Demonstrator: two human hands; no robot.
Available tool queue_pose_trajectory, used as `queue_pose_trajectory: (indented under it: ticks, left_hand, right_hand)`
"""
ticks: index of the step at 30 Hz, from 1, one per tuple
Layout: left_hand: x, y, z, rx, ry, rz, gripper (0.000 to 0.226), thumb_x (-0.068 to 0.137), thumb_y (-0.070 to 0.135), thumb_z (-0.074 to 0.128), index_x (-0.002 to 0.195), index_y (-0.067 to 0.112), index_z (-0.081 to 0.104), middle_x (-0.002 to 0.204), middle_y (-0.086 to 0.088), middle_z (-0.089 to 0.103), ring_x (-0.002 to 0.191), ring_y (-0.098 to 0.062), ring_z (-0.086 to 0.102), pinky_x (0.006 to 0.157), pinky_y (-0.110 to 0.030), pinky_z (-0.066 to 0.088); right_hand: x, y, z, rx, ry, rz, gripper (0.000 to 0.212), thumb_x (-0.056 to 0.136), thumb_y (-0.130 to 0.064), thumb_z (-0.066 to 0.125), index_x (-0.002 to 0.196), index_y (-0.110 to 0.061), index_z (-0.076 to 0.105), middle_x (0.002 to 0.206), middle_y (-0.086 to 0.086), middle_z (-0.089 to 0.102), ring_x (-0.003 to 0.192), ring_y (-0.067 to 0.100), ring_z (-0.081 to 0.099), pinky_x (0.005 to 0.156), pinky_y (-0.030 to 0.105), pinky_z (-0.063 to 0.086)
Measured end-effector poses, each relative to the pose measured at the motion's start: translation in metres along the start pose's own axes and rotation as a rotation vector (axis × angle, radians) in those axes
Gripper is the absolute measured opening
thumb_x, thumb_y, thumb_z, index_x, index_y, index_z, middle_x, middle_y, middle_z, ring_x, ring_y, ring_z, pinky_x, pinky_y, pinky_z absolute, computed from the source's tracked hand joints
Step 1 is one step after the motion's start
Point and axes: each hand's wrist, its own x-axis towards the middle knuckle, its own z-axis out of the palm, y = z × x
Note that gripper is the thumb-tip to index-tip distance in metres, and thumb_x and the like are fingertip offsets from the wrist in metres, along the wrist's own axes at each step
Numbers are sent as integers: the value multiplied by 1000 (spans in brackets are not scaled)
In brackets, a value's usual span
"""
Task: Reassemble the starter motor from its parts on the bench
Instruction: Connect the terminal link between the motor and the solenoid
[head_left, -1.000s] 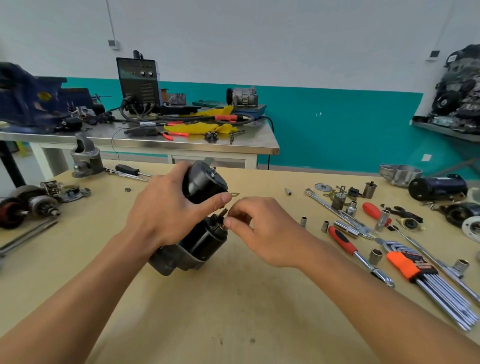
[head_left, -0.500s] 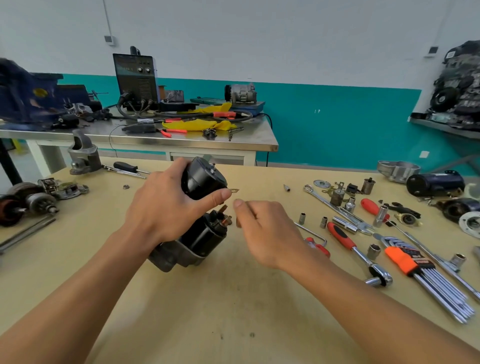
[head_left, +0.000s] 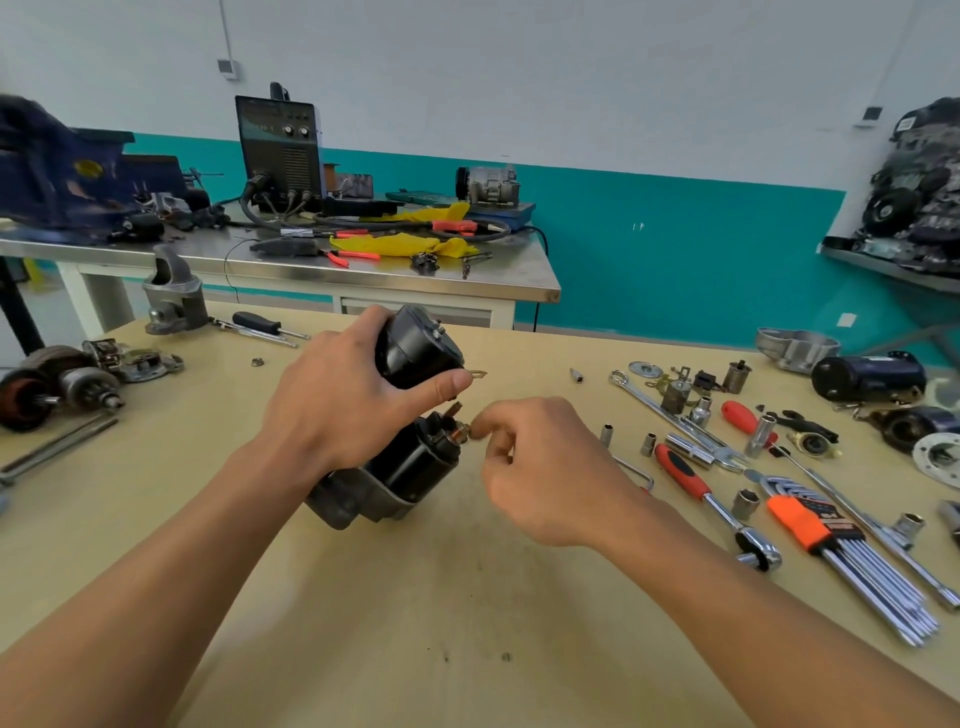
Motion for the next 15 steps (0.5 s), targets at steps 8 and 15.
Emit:
queue_pose_trajectory:
  ticks: [8, 15]
  left_hand:
    - [0, 1, 0, 0, -4, -2, 79, 61, 95, 47, 108, 31, 53, 84, 13, 61, 77, -15, 59, 64, -34, 51]
    - [0, 1, 0, -15, 2, 10, 78, 61, 93, 48, 108, 31, 53, 85, 14, 61, 77, -13, 60, 66, -35, 54]
  right_hand:
    - [2, 4, 3, 45, -12, -25, 43, 86, -20, 62, 127, -31, 62, 83, -12, 69, 67, 6, 61, 71, 37, 56]
    - [13, 4, 7, 170, 38, -7, 21, 96, -34, 60, 100, -19, 73, 82, -6, 70, 76, 9, 65, 73, 37, 56]
